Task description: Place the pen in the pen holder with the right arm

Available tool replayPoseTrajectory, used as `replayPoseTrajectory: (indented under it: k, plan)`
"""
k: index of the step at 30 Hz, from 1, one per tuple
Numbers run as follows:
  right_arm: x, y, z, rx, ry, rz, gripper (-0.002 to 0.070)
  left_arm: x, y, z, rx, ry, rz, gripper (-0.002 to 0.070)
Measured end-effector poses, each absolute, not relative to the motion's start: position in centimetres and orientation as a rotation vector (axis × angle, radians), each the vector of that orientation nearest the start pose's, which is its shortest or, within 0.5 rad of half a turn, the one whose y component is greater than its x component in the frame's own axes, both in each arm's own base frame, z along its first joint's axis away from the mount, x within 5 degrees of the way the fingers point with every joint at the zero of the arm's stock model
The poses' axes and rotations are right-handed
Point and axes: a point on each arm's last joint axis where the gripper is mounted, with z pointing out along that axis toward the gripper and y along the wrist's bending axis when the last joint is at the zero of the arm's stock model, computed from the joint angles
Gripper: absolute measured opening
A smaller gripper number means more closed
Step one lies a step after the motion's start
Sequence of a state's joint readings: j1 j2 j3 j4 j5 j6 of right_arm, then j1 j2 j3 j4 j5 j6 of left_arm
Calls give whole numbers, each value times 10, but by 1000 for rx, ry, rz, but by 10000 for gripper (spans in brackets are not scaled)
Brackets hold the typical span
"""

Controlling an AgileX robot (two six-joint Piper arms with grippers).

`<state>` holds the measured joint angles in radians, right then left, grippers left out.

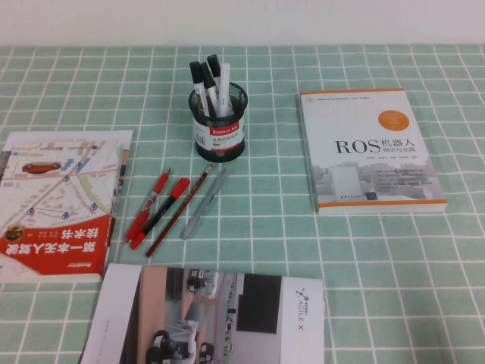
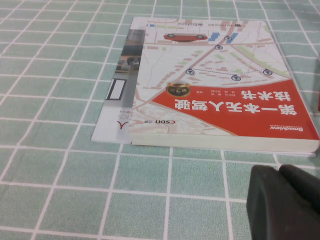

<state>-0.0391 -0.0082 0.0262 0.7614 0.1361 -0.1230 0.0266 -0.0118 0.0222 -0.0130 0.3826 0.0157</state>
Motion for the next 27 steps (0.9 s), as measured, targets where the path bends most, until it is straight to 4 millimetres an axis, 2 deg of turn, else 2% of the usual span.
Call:
replayPoseTrajectory:
  k: [6, 13, 19, 22, 27]
  plan:
    - [56, 12, 196, 479, 1595, 626, -20, 52, 1, 172, -18, 1876, 16, -4]
    - [64, 26, 241, 394, 1784, 715, -20, 52, 1, 172, -18, 1876, 16, -4]
    - [97, 34, 284, 224, 2092, 687, -20, 52, 1, 172, -18, 1876, 16, -4]
    - [120, 36, 297, 157, 2215, 670, -20, 52, 1, 172, -18, 1876, 16, -4]
    - [167, 35, 307, 100, 2354, 646, -20, 52, 1, 172, -18, 1876, 16, -4]
